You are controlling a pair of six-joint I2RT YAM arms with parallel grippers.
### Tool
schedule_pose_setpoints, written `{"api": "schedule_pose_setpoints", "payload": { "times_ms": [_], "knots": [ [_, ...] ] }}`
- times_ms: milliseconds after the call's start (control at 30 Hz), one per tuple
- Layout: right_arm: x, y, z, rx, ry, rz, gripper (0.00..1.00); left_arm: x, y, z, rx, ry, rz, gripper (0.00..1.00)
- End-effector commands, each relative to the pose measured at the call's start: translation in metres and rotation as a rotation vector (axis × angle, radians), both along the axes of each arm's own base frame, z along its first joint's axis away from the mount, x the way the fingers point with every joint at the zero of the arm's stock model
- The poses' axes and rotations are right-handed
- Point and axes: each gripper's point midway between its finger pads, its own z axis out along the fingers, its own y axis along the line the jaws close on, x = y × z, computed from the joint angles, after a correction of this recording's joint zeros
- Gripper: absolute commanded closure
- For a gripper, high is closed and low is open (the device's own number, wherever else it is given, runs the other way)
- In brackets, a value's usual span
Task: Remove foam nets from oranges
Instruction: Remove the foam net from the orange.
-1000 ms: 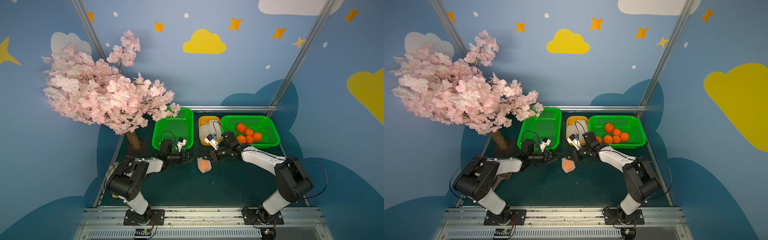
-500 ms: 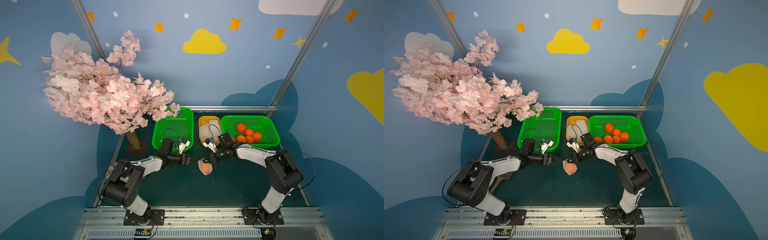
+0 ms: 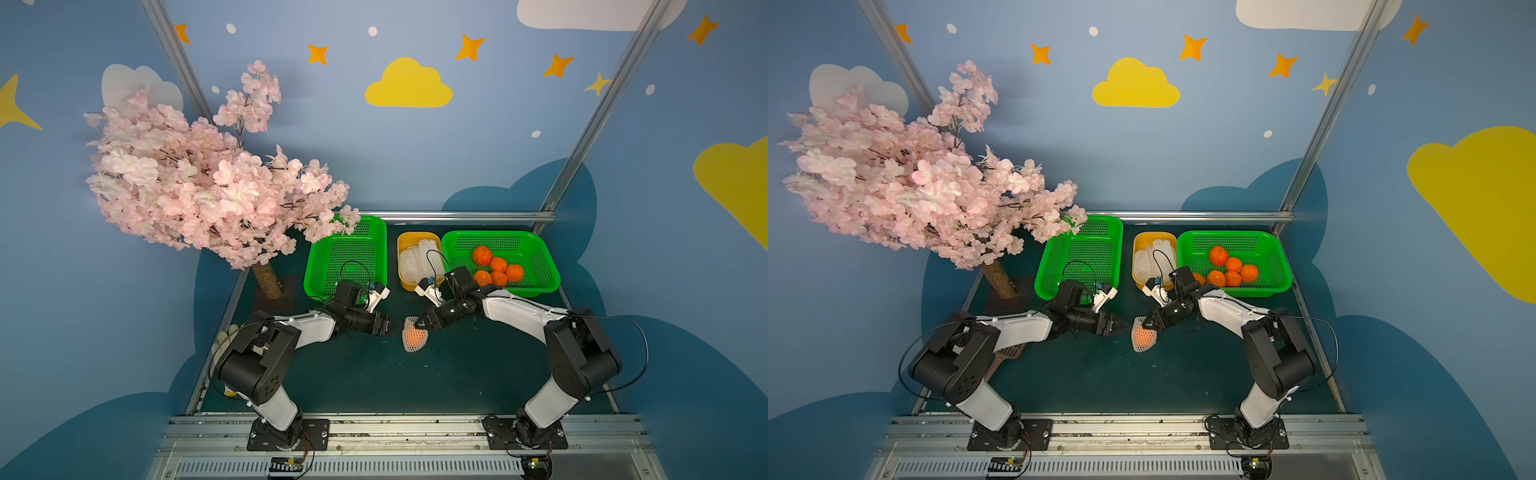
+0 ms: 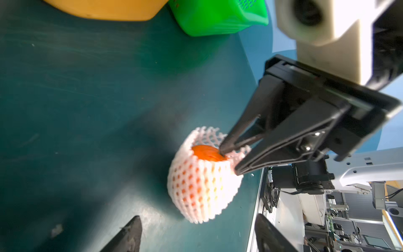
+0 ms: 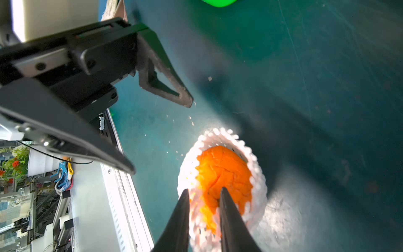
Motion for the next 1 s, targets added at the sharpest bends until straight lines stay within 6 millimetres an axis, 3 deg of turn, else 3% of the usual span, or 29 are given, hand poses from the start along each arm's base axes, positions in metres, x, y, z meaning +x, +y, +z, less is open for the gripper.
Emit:
{"api": "schedule_pose_setpoints", "payload": {
  "times_ms": [0,300,433,733,967],
  "knots": [
    [-0.015,-0.010,0.002,-0.018,0.005,0.030,0.80,0.007,-0.013,0.010,-0.012,-0.075,-0.052,0.20],
    [-0.030,-0.016,0.010,-0.019,-0.041,0.064,0.95,-0.009,-0.035,0.014,-0.009,-0.139,-0.177,0.20],
    [-0.034,-0.017,0.014,-0.002,-0.064,0.067,1.00,-0.016,-0.039,0.005,0.026,-0.136,-0.230,0.21],
    [-0.041,-0.019,0.016,0.015,-0.066,0.071,1.00,-0.024,-0.051,-0.001,0.047,-0.150,-0.297,0.23],
    [-0.042,-0.021,0.014,0.014,-0.062,0.057,1.00,-0.033,-0.058,-0.013,0.053,-0.131,-0.341,0.31]
  ]
}}
